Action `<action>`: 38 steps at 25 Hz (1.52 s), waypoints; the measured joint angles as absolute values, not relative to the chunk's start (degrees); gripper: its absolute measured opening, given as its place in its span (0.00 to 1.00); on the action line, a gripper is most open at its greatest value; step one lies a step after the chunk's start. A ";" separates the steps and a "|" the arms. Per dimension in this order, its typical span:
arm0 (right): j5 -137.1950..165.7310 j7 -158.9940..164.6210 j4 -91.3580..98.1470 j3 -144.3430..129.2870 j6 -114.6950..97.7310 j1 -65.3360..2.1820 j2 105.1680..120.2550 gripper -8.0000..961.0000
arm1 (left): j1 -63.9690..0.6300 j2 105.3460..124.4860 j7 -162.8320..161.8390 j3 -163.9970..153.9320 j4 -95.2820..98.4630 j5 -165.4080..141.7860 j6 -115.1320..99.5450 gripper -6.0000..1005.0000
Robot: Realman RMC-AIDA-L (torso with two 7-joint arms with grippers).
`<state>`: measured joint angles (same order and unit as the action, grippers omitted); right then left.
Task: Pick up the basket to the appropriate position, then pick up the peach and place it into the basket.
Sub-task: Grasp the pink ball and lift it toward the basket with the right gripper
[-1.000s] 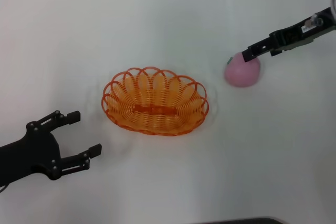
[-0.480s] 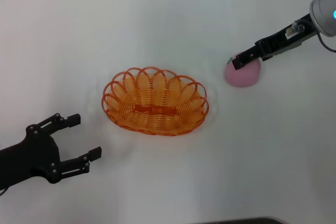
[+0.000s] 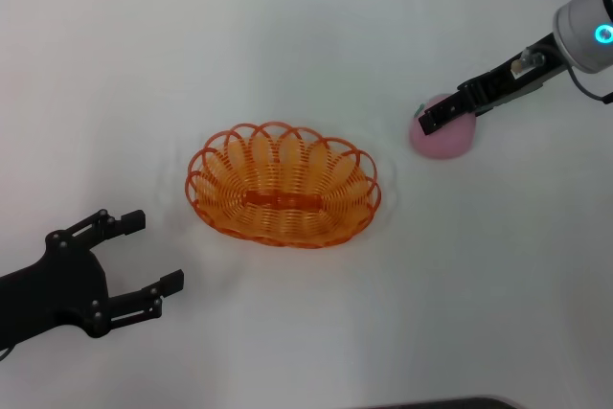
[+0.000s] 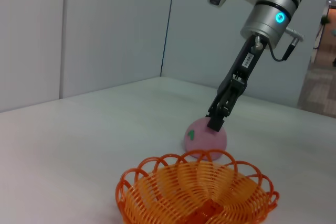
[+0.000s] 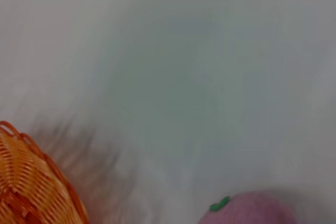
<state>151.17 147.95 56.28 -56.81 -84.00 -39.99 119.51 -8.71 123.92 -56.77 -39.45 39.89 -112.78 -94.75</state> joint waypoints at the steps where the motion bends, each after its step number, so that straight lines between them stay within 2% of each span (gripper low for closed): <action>1: 151.18 147.98 56.03 -56.99 -83.71 -39.99 119.54 0.98 | -8.68 123.93 -56.77 -39.45 39.89 -112.78 -94.75 0.88; 21: 151.60 148.77 53.25 -59.84 -80.04 -40.63 119.53 0.98 | -8.53 123.93 -56.78 -39.38 39.91 -112.76 -94.75 0.88; 26: 152.47 148.79 53.11 -60.18 -79.87 -40.72 119.53 0.80 | -8.53 123.93 -56.83 -39.32 39.91 -112.76 -94.79 0.88; 31: 151.36 148.23 53.76 -59.46 -80.59 -40.71 119.53 0.56 | -8.53 123.93 -56.89 -39.28 39.91 -112.76 -94.83 0.88; 38: 146.08 146.17 57.01 -58.34 -84.92 -40.58 119.53 0.45 | -8.73 123.92 -57.57 -39.20 40.09 -112.76 -95.01 0.88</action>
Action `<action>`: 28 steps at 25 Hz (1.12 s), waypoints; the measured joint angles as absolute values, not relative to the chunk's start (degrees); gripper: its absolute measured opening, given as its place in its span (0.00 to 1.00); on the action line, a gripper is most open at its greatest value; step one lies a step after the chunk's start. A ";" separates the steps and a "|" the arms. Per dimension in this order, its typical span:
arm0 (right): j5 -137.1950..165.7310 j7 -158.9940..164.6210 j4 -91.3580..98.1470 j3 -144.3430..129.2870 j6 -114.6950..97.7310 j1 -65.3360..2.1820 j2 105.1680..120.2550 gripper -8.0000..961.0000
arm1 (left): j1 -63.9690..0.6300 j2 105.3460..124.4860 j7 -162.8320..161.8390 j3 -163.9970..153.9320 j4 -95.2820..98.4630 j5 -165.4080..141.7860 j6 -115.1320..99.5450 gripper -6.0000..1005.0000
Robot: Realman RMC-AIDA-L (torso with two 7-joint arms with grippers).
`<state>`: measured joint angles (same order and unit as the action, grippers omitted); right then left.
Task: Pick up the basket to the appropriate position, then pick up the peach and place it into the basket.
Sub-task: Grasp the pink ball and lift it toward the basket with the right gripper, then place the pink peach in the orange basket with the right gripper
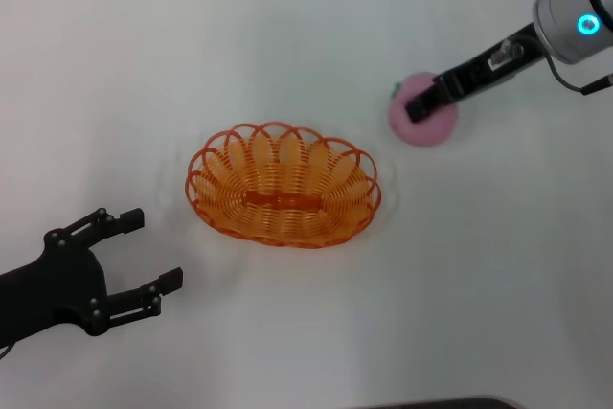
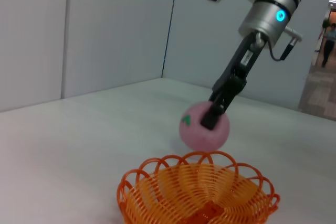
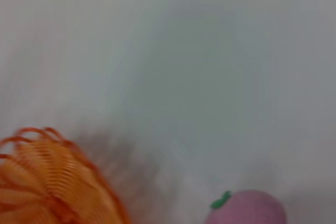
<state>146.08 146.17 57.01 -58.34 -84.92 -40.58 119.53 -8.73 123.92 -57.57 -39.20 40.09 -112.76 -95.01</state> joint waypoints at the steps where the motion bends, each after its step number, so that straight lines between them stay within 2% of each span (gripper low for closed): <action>1: 144.92 145.59 57.39 -57.78 -85.79 -40.58 119.53 0.43 | -8.79 123.93 -57.57 -39.20 40.14 -112.76 -95.03 0.88; 7: 136.69 142.50 58.67 -56.39 -90.35 -40.81 119.37 0.33 | -8.94 123.93 -57.64 -38.54 40.24 -112.76 -95.29 0.88; 12: 132.87 140.74 58.02 -57.93 -92.27 -41.78 119.58 0.28 | -8.98 123.90 -57.81 -38.22 40.26 -112.76 -95.40 0.88; 18: 130.48 140.61 55.79 -61.95 -91.52 -43.25 119.77 0.24 | -8.97 123.81 -58.05 -37.70 40.26 -112.75 -95.43 0.88; 28: 130.60 140.06 48.94 -67.88 -86.16 -46.53 119.79 0.25 | -9.06 123.75 -58.10 -37.70 40.26 -112.43 -95.45 0.88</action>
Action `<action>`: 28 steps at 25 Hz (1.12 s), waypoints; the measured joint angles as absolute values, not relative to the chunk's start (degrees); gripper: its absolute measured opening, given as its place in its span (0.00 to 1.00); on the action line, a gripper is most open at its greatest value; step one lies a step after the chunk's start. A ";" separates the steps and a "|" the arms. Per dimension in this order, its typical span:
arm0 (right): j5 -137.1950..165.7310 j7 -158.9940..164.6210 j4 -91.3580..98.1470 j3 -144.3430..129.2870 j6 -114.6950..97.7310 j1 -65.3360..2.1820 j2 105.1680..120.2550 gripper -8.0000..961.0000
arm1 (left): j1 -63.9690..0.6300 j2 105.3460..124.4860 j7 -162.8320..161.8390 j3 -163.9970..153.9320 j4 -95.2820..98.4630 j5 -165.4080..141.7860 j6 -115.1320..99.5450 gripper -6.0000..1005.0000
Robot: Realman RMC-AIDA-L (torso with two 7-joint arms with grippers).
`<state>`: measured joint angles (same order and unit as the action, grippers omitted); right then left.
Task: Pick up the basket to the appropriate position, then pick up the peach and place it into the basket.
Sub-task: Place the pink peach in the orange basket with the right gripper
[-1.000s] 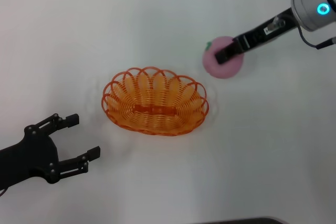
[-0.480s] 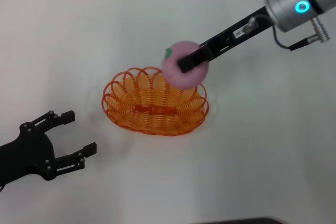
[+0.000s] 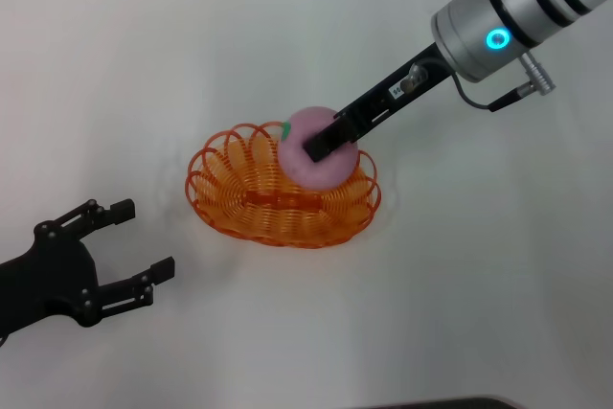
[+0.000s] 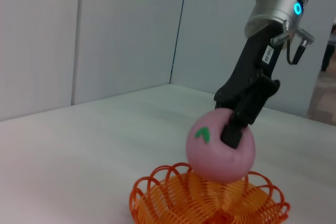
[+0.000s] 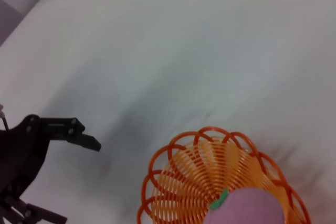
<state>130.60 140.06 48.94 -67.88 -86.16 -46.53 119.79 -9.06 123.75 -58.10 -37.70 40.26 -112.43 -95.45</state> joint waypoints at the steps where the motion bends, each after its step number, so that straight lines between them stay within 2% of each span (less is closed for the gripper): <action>1: 130.59 139.88 48.69 -68.13 -85.97 -46.63 119.79 0.25 | -9.08 123.75 -58.10 -37.63 40.26 -112.41 -95.45 0.88; 9: 130.04 138.26 47.95 -68.84 -85.53 -46.78 119.97 0.26 | -9.47 123.75 -58.10 -36.99 40.16 -112.42 -95.45 0.88; 19: 128.84 136.67 46.77 -67.64 -84.81 -46.20 119.72 0.68 | -9.51 123.69 -58.24 -36.75 40.15 -112.33 -95.44 0.88; 24: 122.91 129.25 46.75 -62.50 -85.45 -42.89 119.36 0.91 | -9.58 123.66 -58.27 -36.29 39.99 -112.32 -95.45 0.88; 28: 118.29 123.38 47.06 -59.53 -87.24 -40.16 119.19 0.91 | -9.58 123.66 -58.32 -36.24 39.99 -112.28 -95.61 0.88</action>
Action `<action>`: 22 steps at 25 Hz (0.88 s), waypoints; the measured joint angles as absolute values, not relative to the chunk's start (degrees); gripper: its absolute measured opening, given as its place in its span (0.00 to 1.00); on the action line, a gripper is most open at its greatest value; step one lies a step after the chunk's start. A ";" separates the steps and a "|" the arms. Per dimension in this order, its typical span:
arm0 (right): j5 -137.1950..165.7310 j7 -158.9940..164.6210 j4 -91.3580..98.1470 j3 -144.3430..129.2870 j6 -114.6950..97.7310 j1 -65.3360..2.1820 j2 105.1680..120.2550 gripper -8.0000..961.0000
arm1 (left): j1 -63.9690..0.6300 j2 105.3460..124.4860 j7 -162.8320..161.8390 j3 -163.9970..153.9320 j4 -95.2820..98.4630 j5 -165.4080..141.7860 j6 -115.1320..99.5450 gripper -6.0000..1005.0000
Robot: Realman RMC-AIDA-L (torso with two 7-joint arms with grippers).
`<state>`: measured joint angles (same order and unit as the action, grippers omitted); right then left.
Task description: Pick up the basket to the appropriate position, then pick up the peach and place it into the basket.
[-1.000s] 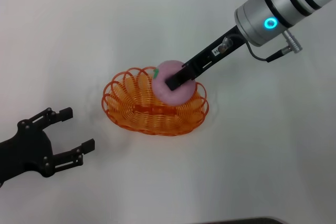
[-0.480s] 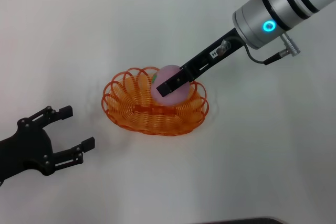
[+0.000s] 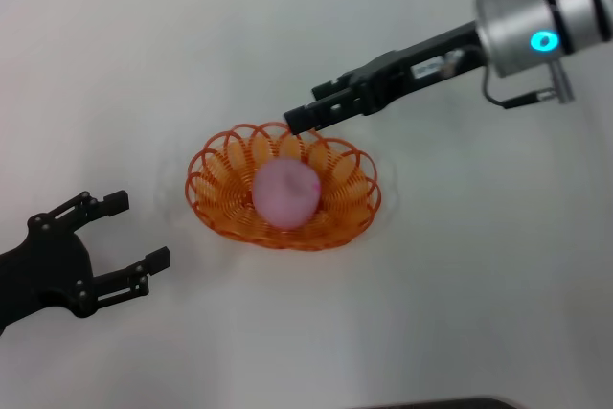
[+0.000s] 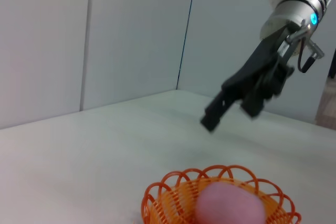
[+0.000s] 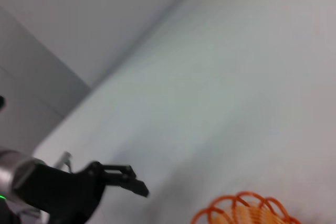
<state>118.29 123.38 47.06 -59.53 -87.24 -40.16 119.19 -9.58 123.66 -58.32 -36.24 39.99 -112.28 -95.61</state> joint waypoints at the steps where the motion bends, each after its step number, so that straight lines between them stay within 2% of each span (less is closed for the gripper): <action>1: 116.70 120.90 47.04 -58.21 -88.02 -39.14 119.20 0.91 | -9.59 123.66 -58.38 -36.23 39.99 -112.27 -95.66 0.88; 8: 108.23 99.84 43.12 -49.65 -90.33 -30.20 118.95 0.90 | -10.29 123.53 -60.43 -34.94 39.83 -112.05 -96.92 0.88; 12: 107.51 87.43 40.68 -48.86 -90.84 -25.68 119.38 0.90 | -10.38 123.51 -60.41 -34.60 39.81 -112.10 -96.94 0.88; 22: 106.72 60.93 28.16 -42.62 -90.43 -18.79 119.47 0.90 | -10.63 123.09 -60.00 -34.71 37.29 -112.71 -96.30 0.88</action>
<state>106.72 60.93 28.16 -42.62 -90.43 -18.79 119.47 -10.63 123.09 -60.00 -34.71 37.29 -112.71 -96.30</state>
